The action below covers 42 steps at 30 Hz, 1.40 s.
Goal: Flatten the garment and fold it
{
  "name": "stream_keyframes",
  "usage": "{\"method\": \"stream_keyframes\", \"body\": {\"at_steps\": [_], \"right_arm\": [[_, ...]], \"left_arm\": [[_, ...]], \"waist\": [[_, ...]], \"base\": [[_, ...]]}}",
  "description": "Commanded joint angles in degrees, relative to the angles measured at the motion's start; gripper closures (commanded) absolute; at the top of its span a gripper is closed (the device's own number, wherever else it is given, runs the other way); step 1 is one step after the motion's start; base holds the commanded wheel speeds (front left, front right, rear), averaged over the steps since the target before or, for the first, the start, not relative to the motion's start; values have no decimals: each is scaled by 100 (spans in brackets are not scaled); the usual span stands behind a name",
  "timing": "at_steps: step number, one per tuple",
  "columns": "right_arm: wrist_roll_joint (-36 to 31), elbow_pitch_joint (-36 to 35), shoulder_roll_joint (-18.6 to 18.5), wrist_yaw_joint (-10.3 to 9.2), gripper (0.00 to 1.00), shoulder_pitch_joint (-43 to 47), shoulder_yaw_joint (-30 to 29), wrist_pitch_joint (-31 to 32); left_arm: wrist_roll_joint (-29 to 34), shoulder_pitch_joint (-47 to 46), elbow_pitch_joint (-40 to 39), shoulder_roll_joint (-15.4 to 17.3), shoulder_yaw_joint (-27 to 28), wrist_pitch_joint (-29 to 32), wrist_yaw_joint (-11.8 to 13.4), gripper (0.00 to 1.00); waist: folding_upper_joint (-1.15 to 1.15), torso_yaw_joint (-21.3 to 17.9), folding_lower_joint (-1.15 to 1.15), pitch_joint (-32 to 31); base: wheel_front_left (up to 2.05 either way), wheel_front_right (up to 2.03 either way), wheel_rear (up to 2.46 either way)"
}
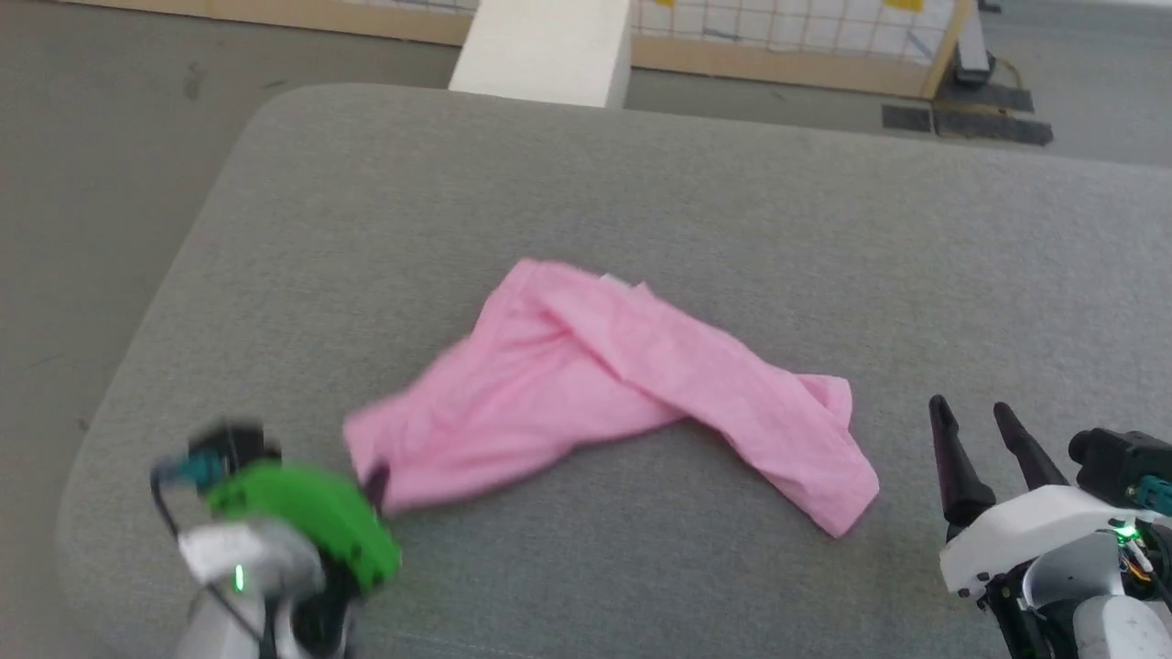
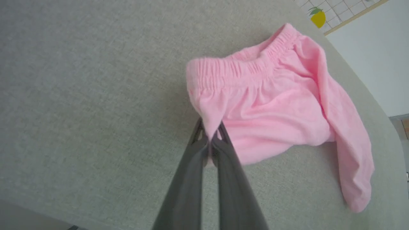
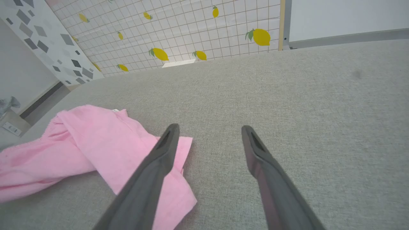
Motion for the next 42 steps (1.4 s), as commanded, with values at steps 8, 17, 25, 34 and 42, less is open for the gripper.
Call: {"method": "stream_keyframes", "body": {"at_steps": [8, 17, 25, 34, 42], "right_arm": [[-251, -190, -1, -8, 0, 192, -82, 531], [-789, -469, -1, -8, 0, 188, 196, 1472], [-1356, -368, -1, -8, 0, -185, 877, 2708], [-1676, 31, -44, -8, 0, -581, 702, 3116], [-1652, 229, -74, -8, 94, -648, 607, 3176]], "left_arm": [[-450, 1371, -486, -417, -46, 27, 287, 100], [-421, 783, -1259, -453, 403, -1453, -236, 0], [1190, 549, -1015, -111, 63, -3663, -953, 0], [1484, 325, -394, -335, -68, -4046, -1062, 0], [1459, 184, -239, -437, -21, -4075, -1179, 0]], "waist": [[0, 157, 0, -144], [0, 97, 0, -73], [0, 79, 0, 185], [0, 336, 0, 557], [0, 395, 0, 752]], "base": [[0, 0, 0], [0, 0, 0], [0, 0, 0], [0, 0, 0], [0, 0, 0]]}}
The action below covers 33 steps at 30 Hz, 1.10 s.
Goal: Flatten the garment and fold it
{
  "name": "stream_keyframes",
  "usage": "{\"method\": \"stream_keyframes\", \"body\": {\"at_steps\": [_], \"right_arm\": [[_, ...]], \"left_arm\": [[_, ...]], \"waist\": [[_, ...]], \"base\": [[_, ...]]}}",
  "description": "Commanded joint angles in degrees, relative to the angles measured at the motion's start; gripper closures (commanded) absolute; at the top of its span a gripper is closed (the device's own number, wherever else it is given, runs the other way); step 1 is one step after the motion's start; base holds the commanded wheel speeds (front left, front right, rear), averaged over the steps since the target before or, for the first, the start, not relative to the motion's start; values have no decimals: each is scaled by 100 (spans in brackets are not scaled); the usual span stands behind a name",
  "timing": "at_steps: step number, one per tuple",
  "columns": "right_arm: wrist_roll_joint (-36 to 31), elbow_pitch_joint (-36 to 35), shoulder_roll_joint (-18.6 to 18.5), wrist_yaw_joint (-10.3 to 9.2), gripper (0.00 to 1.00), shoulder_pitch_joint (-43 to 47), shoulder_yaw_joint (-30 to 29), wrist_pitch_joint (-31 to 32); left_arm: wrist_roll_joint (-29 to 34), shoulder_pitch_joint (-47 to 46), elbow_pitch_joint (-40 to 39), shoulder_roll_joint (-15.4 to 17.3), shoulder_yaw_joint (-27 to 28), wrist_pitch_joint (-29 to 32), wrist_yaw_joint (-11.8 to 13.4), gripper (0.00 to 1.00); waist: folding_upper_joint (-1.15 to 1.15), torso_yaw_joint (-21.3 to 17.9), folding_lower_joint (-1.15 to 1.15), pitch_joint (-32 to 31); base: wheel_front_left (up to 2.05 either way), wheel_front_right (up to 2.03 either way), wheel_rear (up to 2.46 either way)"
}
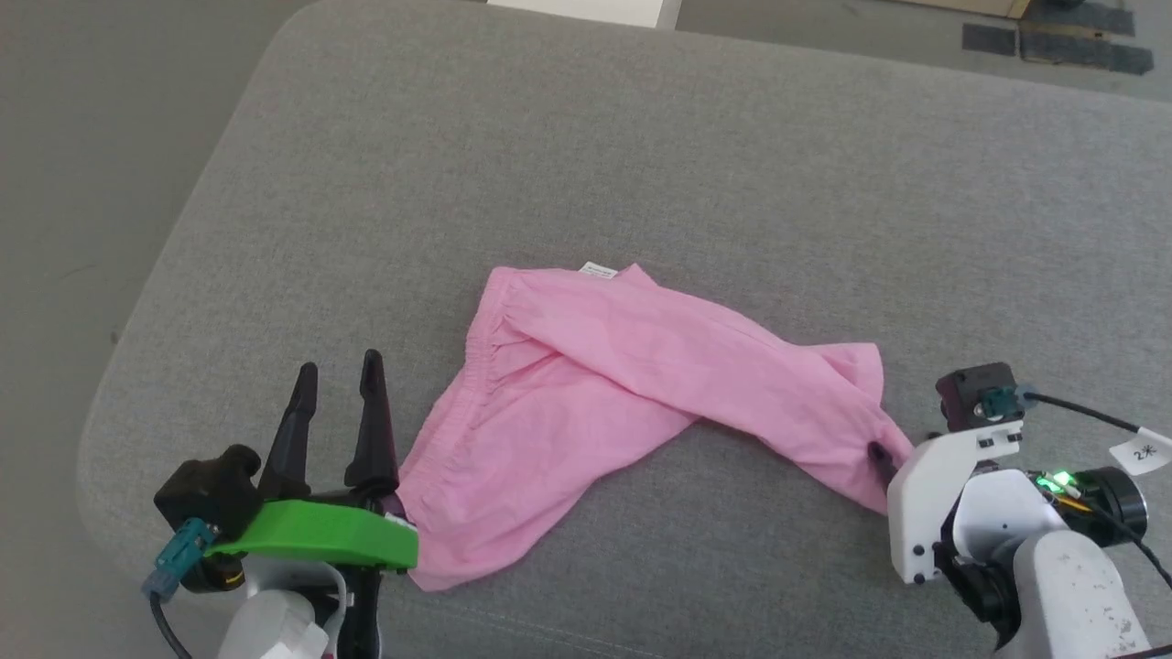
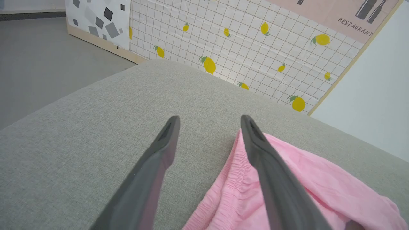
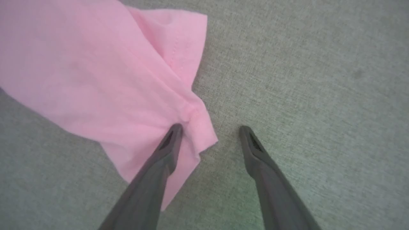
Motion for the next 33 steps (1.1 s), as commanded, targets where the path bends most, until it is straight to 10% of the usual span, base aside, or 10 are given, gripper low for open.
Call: {"method": "stream_keyframes", "body": {"at_steps": [1, 13, 26, 33], "right_arm": [[65, 87, -27, -8, 100, -20, 42, 17], [400, -469, -21, -8, 100, 28, 155, -83], [694, -982, 13, -8, 100, -66, 410, -26], [764, -1047, 7, -8, 100, -46, 440, 6]], "left_arm": [[12, -129, 28, -47, 25, -41, -60, 0], [-92, -817, 256, -2, -179, 582, -131, 0], [83, -2942, 1971, 450, -798, 4250, 484, 0], [296, -3200, 2158, 615, -1014, 4802, 626, 0]], "waist": [[0, -2, 0, 51], [0, -270, 0, -33], [0, -697, 0, 379], [0, -796, 0, 543]], "base": [[0, 0, 0], [0, 0, 0], [0, 0, 0], [0, 0, 0]]}}
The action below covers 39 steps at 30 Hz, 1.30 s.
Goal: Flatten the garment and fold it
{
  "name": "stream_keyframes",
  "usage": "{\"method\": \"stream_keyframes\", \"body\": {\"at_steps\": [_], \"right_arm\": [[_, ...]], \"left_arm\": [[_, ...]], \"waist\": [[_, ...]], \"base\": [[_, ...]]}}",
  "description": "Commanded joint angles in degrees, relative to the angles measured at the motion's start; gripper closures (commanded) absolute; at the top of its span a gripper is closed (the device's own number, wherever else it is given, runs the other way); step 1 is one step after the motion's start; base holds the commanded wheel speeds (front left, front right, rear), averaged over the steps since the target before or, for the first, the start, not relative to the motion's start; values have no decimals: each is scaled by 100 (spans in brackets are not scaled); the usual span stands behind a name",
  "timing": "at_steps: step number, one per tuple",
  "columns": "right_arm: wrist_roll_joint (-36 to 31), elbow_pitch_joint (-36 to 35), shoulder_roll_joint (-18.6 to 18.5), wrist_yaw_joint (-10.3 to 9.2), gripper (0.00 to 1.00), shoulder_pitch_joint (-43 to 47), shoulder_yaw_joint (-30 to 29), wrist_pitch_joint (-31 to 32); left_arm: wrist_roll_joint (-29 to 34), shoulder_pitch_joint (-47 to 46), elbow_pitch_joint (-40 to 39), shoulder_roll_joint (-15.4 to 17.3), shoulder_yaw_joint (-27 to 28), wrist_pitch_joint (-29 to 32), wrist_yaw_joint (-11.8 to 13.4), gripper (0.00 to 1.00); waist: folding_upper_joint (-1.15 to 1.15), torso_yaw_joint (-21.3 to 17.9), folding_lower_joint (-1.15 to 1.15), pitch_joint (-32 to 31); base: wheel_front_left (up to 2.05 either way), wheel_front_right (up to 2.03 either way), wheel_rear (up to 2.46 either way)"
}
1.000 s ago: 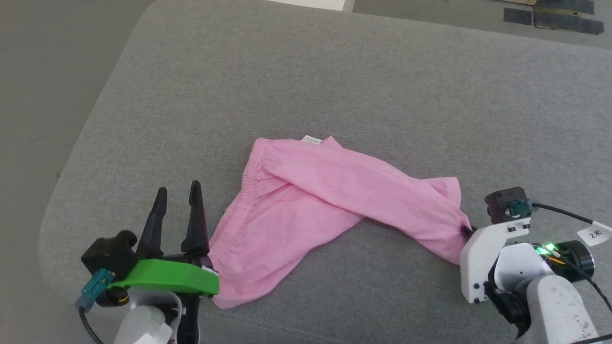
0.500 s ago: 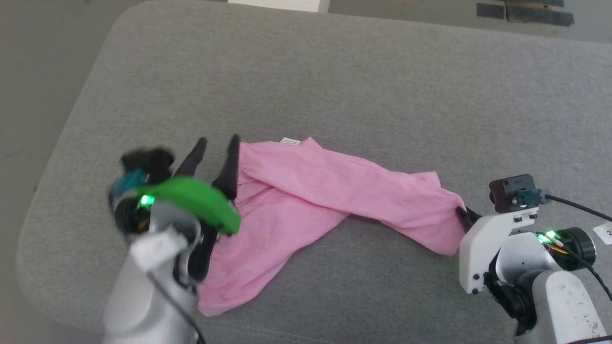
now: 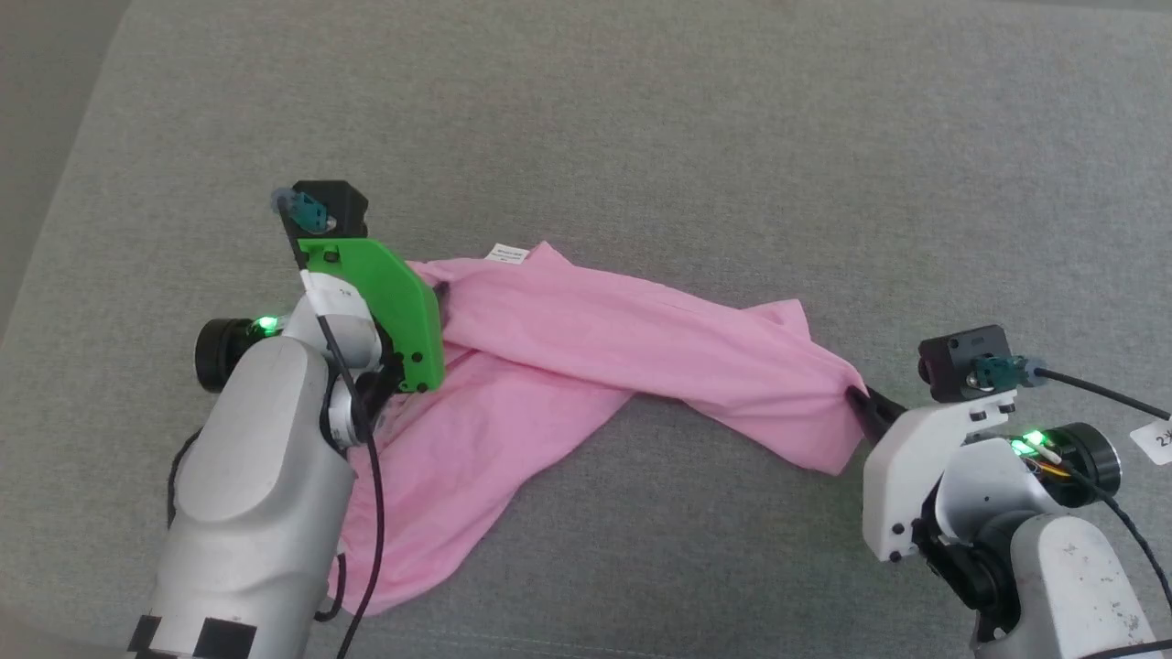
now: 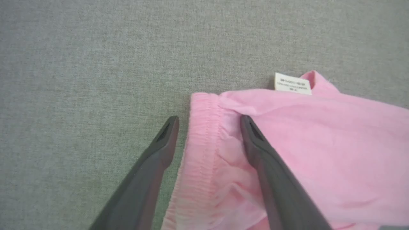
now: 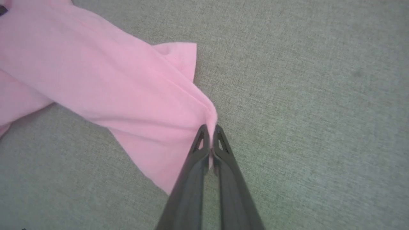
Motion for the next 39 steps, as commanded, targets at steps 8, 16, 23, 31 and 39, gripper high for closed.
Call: {"method": "stream_keyframes", "body": {"at_steps": [8, 16, 23, 31, 39], "right_arm": [[31, -96, -49, -9, 100, -13, -53, 7], [69, -101, -71, -9, 100, 53, -184, -180], [774, -247, -332, -9, 100, -581, -507, -285], [1572, -193, -1013, -9, 100, -2244, -370, 51], [1224, 834, -1437, -9, 100, -4822, 309, -200]], "left_arm": [[-61, -51, 219, -7, 1, -252, -2, 100], [-472, -7, 88, -164, 263, -843, -239, 100], [-1056, -342, -639, -251, 588, -1022, -577, 100], [-817, -1313, -984, 92, 646, -1126, -605, 100], [-382, -2888, -509, 351, 633, -1217, -415, 100]], "waist": [[0, -64, 0, 88], [0, 32, 0, -190], [0, 19, 0, -652], [0, -236, 0, -626], [0, -623, 0, 213]], "base": [[0, 0, 0], [0, 0, 0], [0, 0, 0], [0, 0, 0], [0, 0, 0]]}}
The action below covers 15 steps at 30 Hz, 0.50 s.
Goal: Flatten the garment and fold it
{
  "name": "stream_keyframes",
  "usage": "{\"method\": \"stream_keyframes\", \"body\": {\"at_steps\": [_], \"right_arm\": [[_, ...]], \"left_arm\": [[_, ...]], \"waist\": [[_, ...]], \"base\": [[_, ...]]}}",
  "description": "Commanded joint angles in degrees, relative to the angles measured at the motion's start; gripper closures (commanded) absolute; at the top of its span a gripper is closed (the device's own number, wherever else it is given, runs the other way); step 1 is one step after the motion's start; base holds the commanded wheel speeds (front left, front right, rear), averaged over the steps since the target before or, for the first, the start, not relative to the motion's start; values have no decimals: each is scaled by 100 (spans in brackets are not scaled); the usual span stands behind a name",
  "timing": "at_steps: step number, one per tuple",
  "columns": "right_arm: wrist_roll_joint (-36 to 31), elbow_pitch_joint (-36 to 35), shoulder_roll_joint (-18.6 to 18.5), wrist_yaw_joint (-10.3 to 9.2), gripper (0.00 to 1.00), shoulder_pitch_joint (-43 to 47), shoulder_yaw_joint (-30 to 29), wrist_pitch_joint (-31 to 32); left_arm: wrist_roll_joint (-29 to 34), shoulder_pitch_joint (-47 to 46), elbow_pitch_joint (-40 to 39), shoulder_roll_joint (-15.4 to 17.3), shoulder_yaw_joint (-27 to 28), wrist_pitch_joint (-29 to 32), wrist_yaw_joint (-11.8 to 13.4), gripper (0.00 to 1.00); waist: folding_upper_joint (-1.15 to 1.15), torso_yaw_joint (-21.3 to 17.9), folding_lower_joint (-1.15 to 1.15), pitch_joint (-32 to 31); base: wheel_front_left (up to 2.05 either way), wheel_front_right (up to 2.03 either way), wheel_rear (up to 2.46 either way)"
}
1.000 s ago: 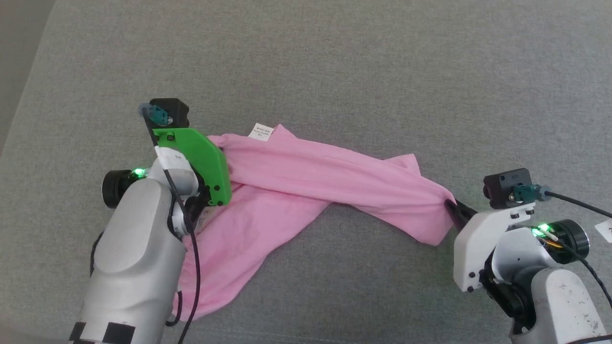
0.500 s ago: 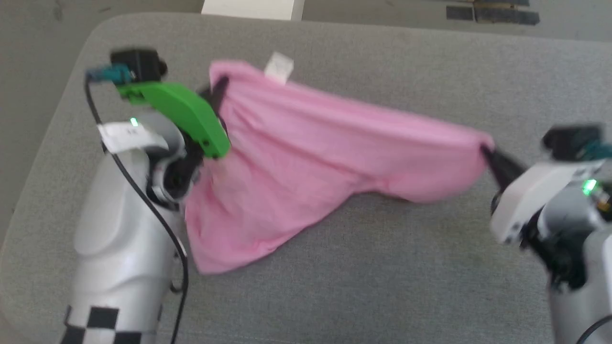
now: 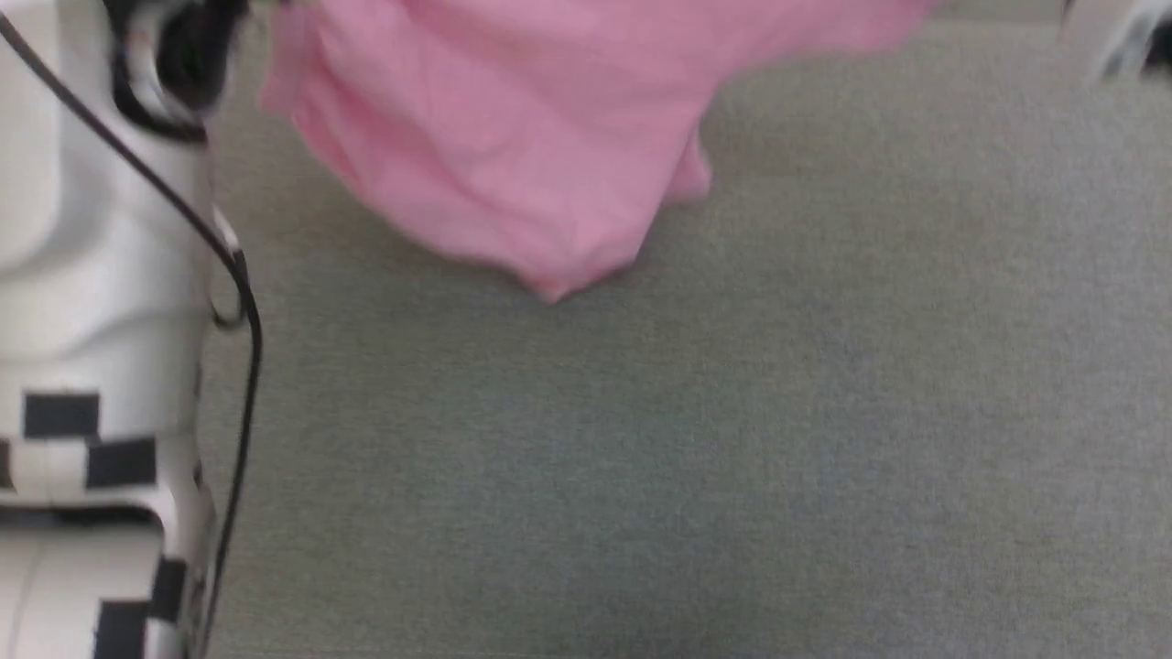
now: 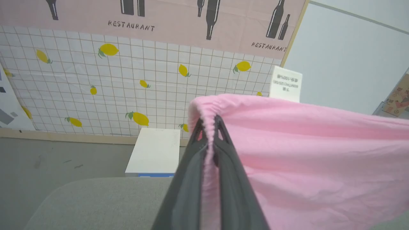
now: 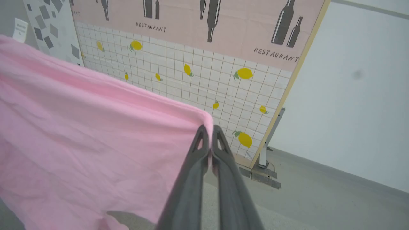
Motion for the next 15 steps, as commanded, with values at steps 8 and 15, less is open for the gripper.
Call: {"method": "stream_keyframes", "body": {"at_steps": [8, 15], "right_arm": [[-716, 1467, 214, -10, 100, -2260, -27, -887], [-1500, 2248, 328, -10, 100, -3406, -409, -1881]], "left_arm": [[530, -1813, 700, 158, -9, -737, 177, 100], [571, -2610, 1160, 38, 80, -1773, 120, 100]], "waist": [[0, -592, 0, 1253], [0, -658, 0, 1579]], "base": [[0, 0, 0], [0, 0, 0]]}}
